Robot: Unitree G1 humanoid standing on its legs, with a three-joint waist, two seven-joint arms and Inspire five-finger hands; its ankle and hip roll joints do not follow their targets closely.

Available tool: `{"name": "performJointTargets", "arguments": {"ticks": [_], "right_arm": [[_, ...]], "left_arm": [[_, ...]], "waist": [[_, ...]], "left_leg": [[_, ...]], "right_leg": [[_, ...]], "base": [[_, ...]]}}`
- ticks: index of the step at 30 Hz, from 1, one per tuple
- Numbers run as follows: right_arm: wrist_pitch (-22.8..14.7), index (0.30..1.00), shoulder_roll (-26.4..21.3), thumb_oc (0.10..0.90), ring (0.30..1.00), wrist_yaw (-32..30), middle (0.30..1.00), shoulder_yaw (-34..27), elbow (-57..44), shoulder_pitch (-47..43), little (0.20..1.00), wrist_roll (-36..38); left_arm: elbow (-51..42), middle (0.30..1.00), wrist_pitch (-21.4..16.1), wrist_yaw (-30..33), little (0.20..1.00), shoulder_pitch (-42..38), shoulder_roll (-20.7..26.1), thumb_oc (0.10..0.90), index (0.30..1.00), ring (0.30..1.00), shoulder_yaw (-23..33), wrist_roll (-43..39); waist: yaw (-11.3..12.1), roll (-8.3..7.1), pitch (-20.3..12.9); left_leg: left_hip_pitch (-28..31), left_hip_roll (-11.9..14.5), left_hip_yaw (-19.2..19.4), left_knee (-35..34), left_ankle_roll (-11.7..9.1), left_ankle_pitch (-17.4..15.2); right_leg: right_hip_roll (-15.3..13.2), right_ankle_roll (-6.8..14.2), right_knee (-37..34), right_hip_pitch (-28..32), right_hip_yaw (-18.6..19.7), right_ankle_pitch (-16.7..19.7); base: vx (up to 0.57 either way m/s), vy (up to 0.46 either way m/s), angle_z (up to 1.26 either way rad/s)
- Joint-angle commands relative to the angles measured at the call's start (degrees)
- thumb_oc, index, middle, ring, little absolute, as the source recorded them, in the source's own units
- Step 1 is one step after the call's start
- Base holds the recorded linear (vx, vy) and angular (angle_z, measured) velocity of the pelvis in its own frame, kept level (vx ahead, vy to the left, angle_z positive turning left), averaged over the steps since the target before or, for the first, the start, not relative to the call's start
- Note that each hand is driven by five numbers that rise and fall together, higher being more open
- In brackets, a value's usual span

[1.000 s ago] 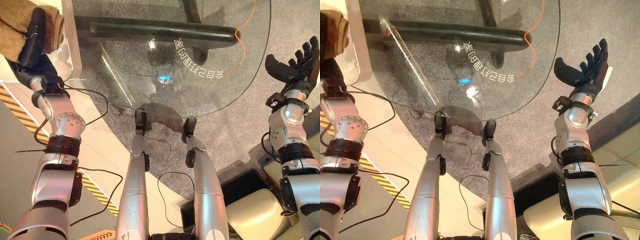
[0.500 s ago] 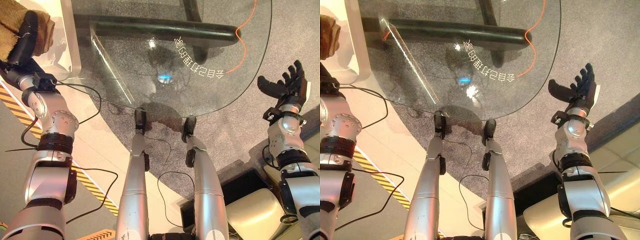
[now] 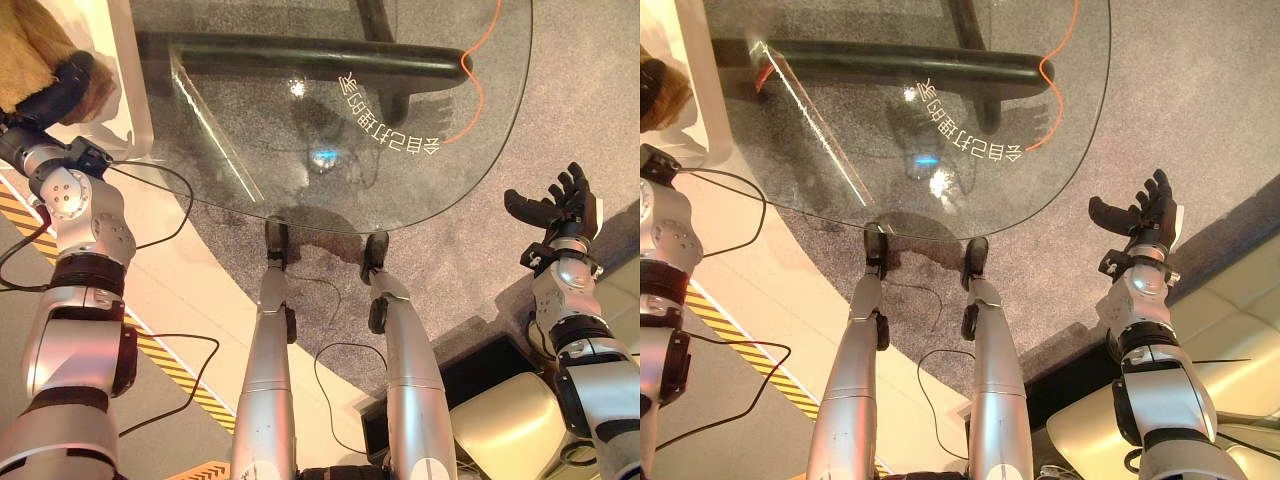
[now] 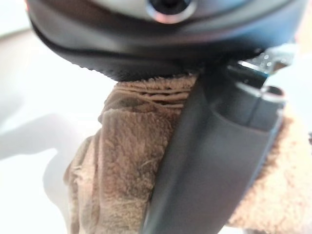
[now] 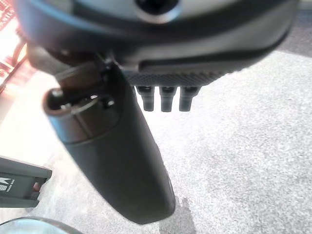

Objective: Wipe the table with a cloth and put it in the basket.

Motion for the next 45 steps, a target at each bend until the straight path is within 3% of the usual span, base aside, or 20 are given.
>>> {"name": "performJointTargets", "arguments": {"ticks": [1,9,20,26,27,28,45], "right_arm": [[-2.7,0.9,-2.6,0.8,0.9,-0.5,0.9,0.2,1.0,3.0,0.9,1.5],[-2.6,0.9,-2.9,0.8,0.9,-0.9,0.9,0.8,0.6,2.4,0.9,1.1],[-2.5,0.9,-2.7,0.8,0.9,-1.0,0.9,1.1,0.7,2.2,0.9,1.2],[-2.1,0.9,-2.7,0.8,0.9,-1.2,0.9,1.3,0.6,1.4,0.9,0.6],[-2.2,0.9,-2.7,0.8,0.9,-1.1,0.9,1.3,0.6,1.3,0.9,0.6],[-2.2,0.9,-2.7,0.8,0.9,-1.1,0.9,1.4,0.7,1.3,0.9,0.6],[-1.9,0.9,-2.4,0.8,0.9,-1.8,0.9,1.5,0.3,1.2,0.9,0.2]], "left_arm": [[1.7,0.3,-2.1,3.3,0.2,-4.9,8.2,0.1,0.3,0.3,1.9,4.7],[5.7,0.3,4.9,4.9,0.2,-6.4,9.1,0.1,0.3,0.3,0.7,7.0],[8.3,0.3,8.3,6.6,0.2,-7.6,9.4,0.1,0.3,0.3,-0.1,7.3],[10.7,0.312,14.6,1.9,0.214,-8.2,9.4,0.114,0.312,0.312,-0.7,5.3],[10.9,0.439,15.0,1.5,0.362,-8.2,9.4,0.262,0.439,0.439,-0.8,4.9],[11.3,0.9,15.4,1.4,0.9,-8.3,9.4,0.8,0.9,0.9,-1.0,4.6],[10.8,0.9,15.8,0.1,0.9,-8.6,8.9,0.8,0.9,0.9,-1.9,3.5]], "waist": [[0.0,1.24,-1.5],[-0.4,1.15,-1.5],[-0.6,1.09,-1.5],[-0.8,1.19,-1.5],[-0.9,1.2,-1.5],[-0.9,1.22,-1.5],[-1.1,1.25,-1.5]], "left_leg": [[-0.5,-1.8,-0.3,9.0,1.5,-8.8],[-0.2,-1.7,-0.2,8.9,1.4,-9.1],[-0.3,-1.7,-0.3,8.6,1.3,-8.8],[-0.4,-1.7,-0.3,8.5,1.2,-8.6],[-0.7,-1.7,-0.2,8.3,1.2,-8.1],[-0.3,-1.6,-0.2,8.4,1.2,-8.6],[-0.3,-1.5,0.0,8.2,1.2,-8.3]], "right_leg": [[2.8,1.3,-8.6,4.8,0.2,3.2],[2.9,1.5,-8.8,4.9,0.2,3.2],[2.9,1.6,-9.1,4.7,0.3,3.6],[2.9,1.6,-9.3,4.5,0.4,3.8],[2.8,1.5,-9.5,4.2,0.4,4.3],[2.9,1.6,-9.4,4.6,0.4,3.8],[2.9,1.7,-9.9,4.7,0.6,4.4]], "base": [[0.0,0.0,0.0],[0.0,0.0,0.0],[0.0,0.0,0.0],[0.0,0.0,0.0],[0.0,0.0,0.0],[0.0,0.0,0.0],[0.0,0.0,0.0]]}}
